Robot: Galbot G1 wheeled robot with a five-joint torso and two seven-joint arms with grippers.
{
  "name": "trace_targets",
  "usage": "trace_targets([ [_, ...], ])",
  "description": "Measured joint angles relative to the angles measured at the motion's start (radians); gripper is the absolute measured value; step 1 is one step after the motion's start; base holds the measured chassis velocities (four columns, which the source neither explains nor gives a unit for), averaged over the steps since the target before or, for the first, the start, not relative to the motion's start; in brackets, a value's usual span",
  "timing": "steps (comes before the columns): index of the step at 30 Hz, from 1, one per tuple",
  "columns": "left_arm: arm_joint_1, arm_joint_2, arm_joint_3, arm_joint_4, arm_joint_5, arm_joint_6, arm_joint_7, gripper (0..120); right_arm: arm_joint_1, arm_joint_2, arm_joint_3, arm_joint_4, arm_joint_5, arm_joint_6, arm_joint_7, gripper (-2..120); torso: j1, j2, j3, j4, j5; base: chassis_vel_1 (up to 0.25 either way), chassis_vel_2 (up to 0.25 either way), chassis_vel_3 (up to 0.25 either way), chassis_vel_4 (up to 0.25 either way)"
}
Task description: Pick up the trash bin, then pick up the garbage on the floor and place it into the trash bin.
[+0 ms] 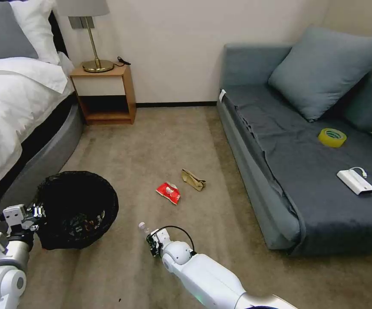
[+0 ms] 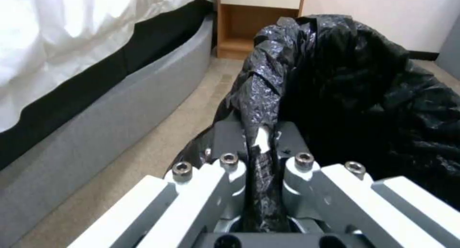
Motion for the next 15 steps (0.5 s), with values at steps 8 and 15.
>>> trace_targets([
  [8,-0.005,0.002,0.018,0.012,0.0,0.0,0.001,4,0.005,-0.049,0.02,0.058,0.004,0.006,0.019,22,0.0,0.0,0.0,0.0001,0.0001,0.0,0.0,0.0,0.0],
  [15,-0.012,0.001,0.085,0.017,0.003,-0.001,0.0,4,0.014,-0.186,0.129,0.3,0.024,0.002,0.061,22,0.0,0.0,0.0,-0.0002,0.0,0.0,0.0,0.0,0.0],
])
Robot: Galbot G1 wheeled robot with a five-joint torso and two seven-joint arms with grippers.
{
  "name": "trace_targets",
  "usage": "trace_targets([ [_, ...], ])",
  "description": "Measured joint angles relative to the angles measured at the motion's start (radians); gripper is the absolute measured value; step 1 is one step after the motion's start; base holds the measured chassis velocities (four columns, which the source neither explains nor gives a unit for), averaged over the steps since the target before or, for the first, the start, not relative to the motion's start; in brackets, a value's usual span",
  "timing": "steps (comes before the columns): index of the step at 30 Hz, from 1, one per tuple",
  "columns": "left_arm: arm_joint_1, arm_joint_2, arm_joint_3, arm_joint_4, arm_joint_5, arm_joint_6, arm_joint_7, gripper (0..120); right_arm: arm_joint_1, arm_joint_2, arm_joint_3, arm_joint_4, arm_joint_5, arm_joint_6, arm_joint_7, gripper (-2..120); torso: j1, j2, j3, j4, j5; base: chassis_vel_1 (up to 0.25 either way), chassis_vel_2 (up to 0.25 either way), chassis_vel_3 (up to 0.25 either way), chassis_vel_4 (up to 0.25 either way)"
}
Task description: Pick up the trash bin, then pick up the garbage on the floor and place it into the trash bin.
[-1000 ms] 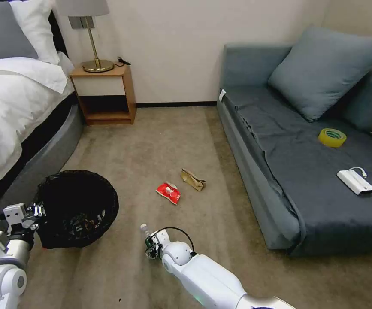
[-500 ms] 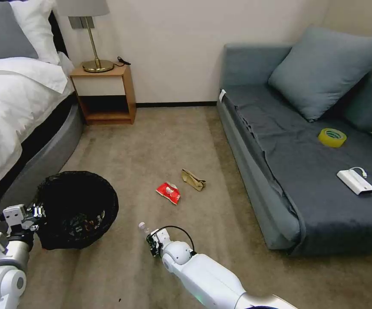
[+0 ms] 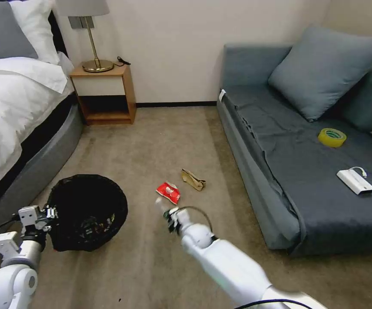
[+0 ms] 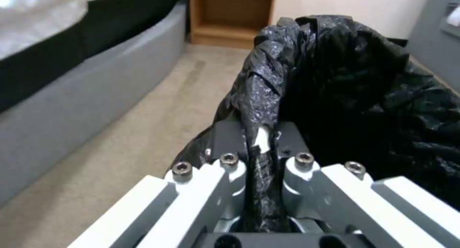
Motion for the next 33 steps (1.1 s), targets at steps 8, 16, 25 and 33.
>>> trace_targets([
  [8,-0.008,-0.017,0.069,-0.016,0.006,0.008,-0.014,4,0.003,-0.098,0.08,0.283,0.033,0.082,0.004,22,0.0,0.0,0.0,0.0001,0.0002,0.0,0.0,0.0,0.0],
  [16,-0.014,-0.026,0.126,-0.031,0.011,0.019,-0.025,4,-0.045,-0.15,0.032,0.518,0.044,0.119,-0.06,22,0.0,0.0,0.0,0.0003,0.0001,0.0,0.0,0.0,0.0],
  [25,-0.024,-0.03,0.171,-0.06,0.008,0.035,-0.039,4,-0.093,-0.171,-0.036,0.587,0.016,0.12,-0.113,22,0.0,0.0,0.0,0.0002,0.0001,0.0,0.0,0.0,0.0],
  [33,-0.011,-0.04,0.224,-0.091,0.013,0.041,-0.043,4,-0.174,-0.17,-0.102,0.552,-0.081,0.161,-0.197,22,0.0,0.0,0.0,0.0002,0.0,0.0,0.0,0.0,0.0],
])
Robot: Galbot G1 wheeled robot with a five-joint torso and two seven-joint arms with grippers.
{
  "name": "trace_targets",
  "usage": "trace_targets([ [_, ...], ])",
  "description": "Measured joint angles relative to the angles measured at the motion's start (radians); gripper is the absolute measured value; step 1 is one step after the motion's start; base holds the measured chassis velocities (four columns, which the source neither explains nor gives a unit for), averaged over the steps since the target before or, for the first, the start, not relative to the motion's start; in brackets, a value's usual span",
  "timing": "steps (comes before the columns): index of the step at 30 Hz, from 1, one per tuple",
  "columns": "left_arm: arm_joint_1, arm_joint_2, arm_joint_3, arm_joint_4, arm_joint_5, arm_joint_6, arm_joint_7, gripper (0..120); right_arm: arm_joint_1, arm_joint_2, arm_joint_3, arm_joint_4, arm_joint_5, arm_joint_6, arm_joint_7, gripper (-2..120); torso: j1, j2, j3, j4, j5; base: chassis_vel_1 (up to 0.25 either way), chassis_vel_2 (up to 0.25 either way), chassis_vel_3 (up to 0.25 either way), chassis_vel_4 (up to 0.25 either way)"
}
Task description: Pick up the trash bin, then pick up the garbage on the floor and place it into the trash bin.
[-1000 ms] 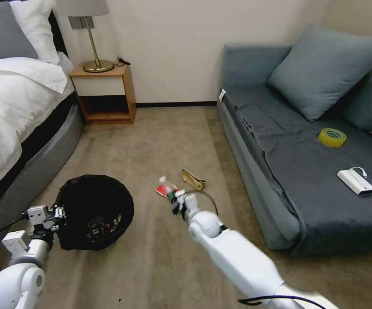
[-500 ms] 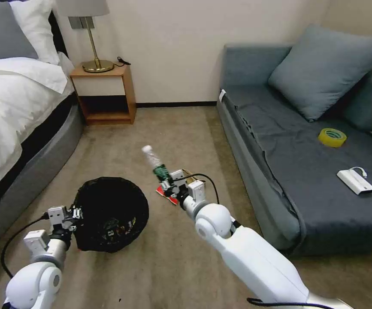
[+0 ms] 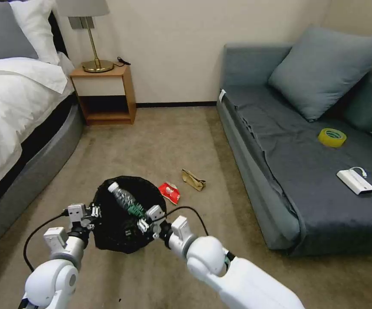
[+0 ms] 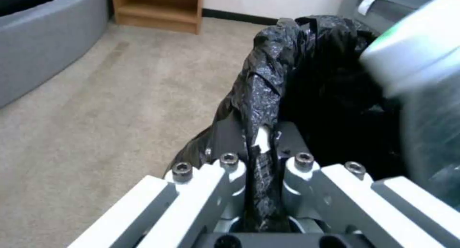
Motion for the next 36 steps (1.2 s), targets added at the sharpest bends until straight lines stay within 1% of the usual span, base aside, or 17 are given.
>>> trace_targets([
  [4,0.007,-0.003,0.008,-0.022,0.002,0.003,0.004,4,-0.014,0.006,-0.012,-0.032,-0.046,0.001,0.006,22,0.0,0.0,0.0,-0.0001,0.0,0.0,0.0,0.0,0.0],
  [7,0.009,-0.003,0.007,-0.028,-0.002,0.004,0.005,4,-0.016,0.006,-0.015,-0.037,-0.049,-0.003,0.012,22,0.0,0.0,0.0,0.0,0.0,0.0,0.0,0.0,0.0],
  [9,0.011,-0.003,0.005,-0.03,-0.003,0.005,0.007,4,-0.018,0.008,-0.016,-0.037,-0.053,-0.006,0.015,28,0.0,0.0,0.0,-0.0001,0.0,0.0,0.0,0.0,0.0],
  [10,0.012,-0.003,0.003,-0.032,-0.004,0.005,0.008,4,-0.018,0.009,-0.017,-0.037,-0.056,-0.008,0.017,34,0.0,0.0,0.0,0.0,0.0,0.0,0.0,0.0,0.0],
  [11,0.012,-0.003,0.003,-0.032,-0.004,0.005,0.008,4,-0.018,0.009,-0.017,-0.037,-0.056,-0.008,0.017,34,0.0,0.0,0.0,0.0,0.0,0.0,0.0,0.0,0.0],
  [15,0.02,-0.007,-0.003,-0.037,-0.007,0.005,0.012,4,-0.022,0.006,-0.017,-0.025,-0.058,-0.016,0.022,52,0.0,0.0,0.0,0.0,0.0,0.0,0.0,0.0,0.0],
  [16,0.02,-0.007,-0.003,-0.037,-0.007,0.005,0.012,4,-0.022,0.006,-0.017,-0.025,-0.058,-0.016,0.022,52,0.0,0.0,0.0,0.0,0.0,0.0,0.0,0.0,0.0],
  [18,0.023,-0.008,-0.006,-0.041,-0.008,0.005,0.013,4,-0.025,0.002,-0.014,-0.017,-0.059,-0.021,0.023,62,0.0,0.0,0.0,0.0,0.0,0.0,0.0,0.0,0.0],
  [20,0.023,-0.009,-0.006,-0.041,-0.008,0.005,0.014,4,-0.026,0.001,-0.012,-0.015,-0.059,-0.023,0.023,64,0.0,0.0,0.0,0.0,0.0,0.0,0.0,0.0,0.0],
  [22,0.024,-0.009,-0.008,-0.044,-0.01,0.005,0.015,4,-0.033,-0.005,-0.006,0.0,-0.057,-0.028,0.025,76,0.0,0.0,0.0,0.0,0.0,0.0,0.0,0.0,0.0],
  [24,0.024,-0.009,-0.008,-0.045,-0.01,0.005,0.015,4,-0.038,-0.009,0.002,0.009,-0.057,-0.03,0.025,84,0.0,0.0,0.0,0.0,-0.0001,0.0,0.0,0.0,0.0],
  [25,0.024,-0.009,-0.008,-0.045,-0.01,0.005,0.015,4,-0.038,-0.009,0.002,0.009,-0.057,-0.03,0.025,84,0.0,0.0,0.0,0.0,-0.0001,0.0,0.0,0.0,0.0],
  [28,0.022,-0.008,-0.006,-0.045,-0.01,0.005,0.015,4,-0.054,-0.019,0.02,0.027,-0.067,-0.02,0.043,98,0.0,0.0,0.0,0.0,0.0,0.0,0.0,0.0,0.0],
  [31,0.021,-0.008,-0.006,-0.045,-0.01,0.004,0.015,4,-0.069,-0.025,0.034,0.043,-0.073,-0.004,0.082,99,0.0,0.0,0.0,0.0,0.0,0.0,0.0,0.0,0.0],
  [34,0.021,-0.006,-0.016,-0.045,-0.013,0.003,0.015,4,-0.114,-0.048,0.073,0.07,-0.15,0.059,0.155,100,0.0,0.0,0.0,0.0,0.0,0.0,0.0,0.0,0.0],
  [35,0.021,-0.006,-0.016,-0.045,-0.013,0.003,0.015,4,-0.114,-0.048,0.073,0.07,-0.15,0.059,0.155,100,0.0,0.0,0.0,0.0,0.0,0.0,0.0,0.0,0.0],
  [36,0.02,-0.005,-0.021,-0.045,-0.014,0.003,0.015,4,-0.143,-0.063,0.1,0.08,-0.196,0.09,0.17,100,0.0,0.0,0.0,0.0,0.0,0.0,0.0,0.0,0.0],
])
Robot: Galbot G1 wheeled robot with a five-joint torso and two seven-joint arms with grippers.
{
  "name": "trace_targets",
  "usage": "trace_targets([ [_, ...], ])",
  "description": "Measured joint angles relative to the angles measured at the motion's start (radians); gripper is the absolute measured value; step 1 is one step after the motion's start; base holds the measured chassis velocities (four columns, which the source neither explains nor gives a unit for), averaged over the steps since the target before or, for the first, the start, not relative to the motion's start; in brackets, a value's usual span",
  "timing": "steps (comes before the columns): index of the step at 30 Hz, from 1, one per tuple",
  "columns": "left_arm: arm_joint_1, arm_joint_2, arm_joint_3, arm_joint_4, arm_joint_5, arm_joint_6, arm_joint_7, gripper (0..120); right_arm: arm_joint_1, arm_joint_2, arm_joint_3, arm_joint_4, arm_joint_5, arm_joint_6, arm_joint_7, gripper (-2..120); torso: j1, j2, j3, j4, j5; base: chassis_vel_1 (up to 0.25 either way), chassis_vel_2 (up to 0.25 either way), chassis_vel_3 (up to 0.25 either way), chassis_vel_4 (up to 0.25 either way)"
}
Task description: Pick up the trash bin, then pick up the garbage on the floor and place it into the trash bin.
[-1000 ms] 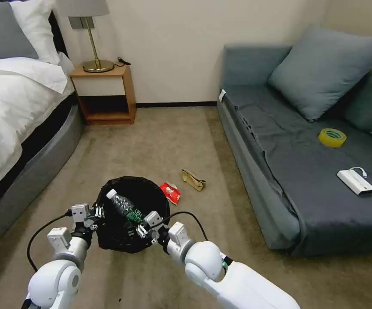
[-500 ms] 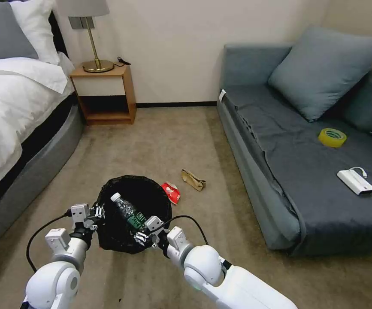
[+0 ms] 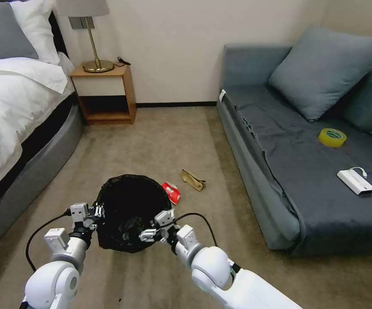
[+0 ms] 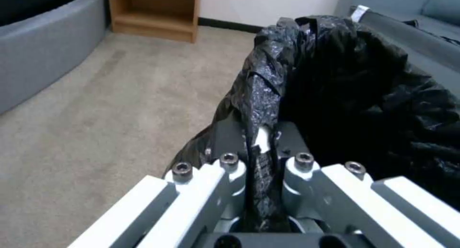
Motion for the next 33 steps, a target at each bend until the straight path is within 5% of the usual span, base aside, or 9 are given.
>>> trace_targets([
  [11,0.002,0.008,-0.03,-0.007,-0.024,-0.001,0.002,4,-0.226,-0.06,0.22,0.087,-0.121,0.126,0.022,100,0.0,0.0,0.0,-0.0003,0.0,0.0,0.0,0.0,0.0],
  [23,0.013,0.006,-0.065,-0.02,-0.044,-0.002,0.002,4,-0.398,0.063,0.352,0.157,-0.178,0.152,0.016,100,0.0,0.0,0.0,0.0,-0.0001,0.0,0.0,0.0,0.0],
  [33,0.022,0.001,-0.075,-0.027,-0.046,-0.003,0.002,4,-0.429,0.075,0.362,0.176,-0.198,0.153,-0.005,100,0.0,0.0,0.0,0.0,-0.0001,0.0,0.0,0.0,0.0],
])
